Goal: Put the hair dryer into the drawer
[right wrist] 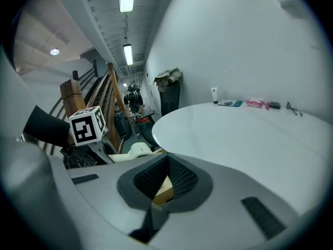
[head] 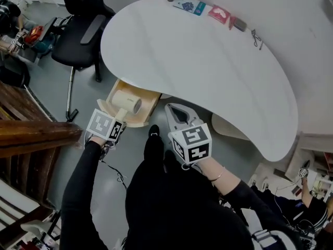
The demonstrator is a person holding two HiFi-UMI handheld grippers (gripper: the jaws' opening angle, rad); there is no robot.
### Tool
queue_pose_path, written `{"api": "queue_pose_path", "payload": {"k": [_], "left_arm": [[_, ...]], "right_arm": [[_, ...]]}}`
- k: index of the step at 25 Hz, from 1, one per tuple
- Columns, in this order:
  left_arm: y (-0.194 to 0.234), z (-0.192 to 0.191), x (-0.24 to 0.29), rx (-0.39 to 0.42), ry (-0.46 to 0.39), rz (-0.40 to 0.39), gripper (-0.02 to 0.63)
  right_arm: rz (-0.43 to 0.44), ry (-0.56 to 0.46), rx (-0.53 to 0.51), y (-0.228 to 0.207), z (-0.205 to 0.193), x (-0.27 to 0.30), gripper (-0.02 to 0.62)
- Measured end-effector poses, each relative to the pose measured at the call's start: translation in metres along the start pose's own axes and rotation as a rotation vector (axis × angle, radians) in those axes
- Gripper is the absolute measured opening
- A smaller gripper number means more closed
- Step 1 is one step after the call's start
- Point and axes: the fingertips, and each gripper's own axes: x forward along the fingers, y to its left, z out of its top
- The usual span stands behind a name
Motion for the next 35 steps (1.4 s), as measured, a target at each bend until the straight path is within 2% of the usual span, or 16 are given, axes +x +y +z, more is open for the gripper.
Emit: {"api": "queue_pose_path", "payload": {"k": [11,19,24,30,35], "left_arm": [[0.025,0.011,0.028,0.156,0.184,-0.016,0.144],[0.037,0.019,0.047,0.208,0.271,-0.062,0.144],[0.040,0.022,0.061,0.190,0.341,-0.115,0.144],[0.046,0.029,0.073,0.190,0.418,-0.135,0.144],[0.043,0.039,0.085,0.169,0.423,-0.143,0.144]], "right_arm": [[0.096,0.156,-0.039,0.032,-0.025,0.061,0.000],[0.134,0.259,-0.058,0.046,-0.044,0.100,0.000],[0.134,0.280,-0.040,0.050,-0.047,0.113,0.000],[0.127,0.300,-0.013,0.047,-0.048,0.125,0.000],[0.128,0.314,0.005,0.044,-0.051,0.133,0.000]]}}
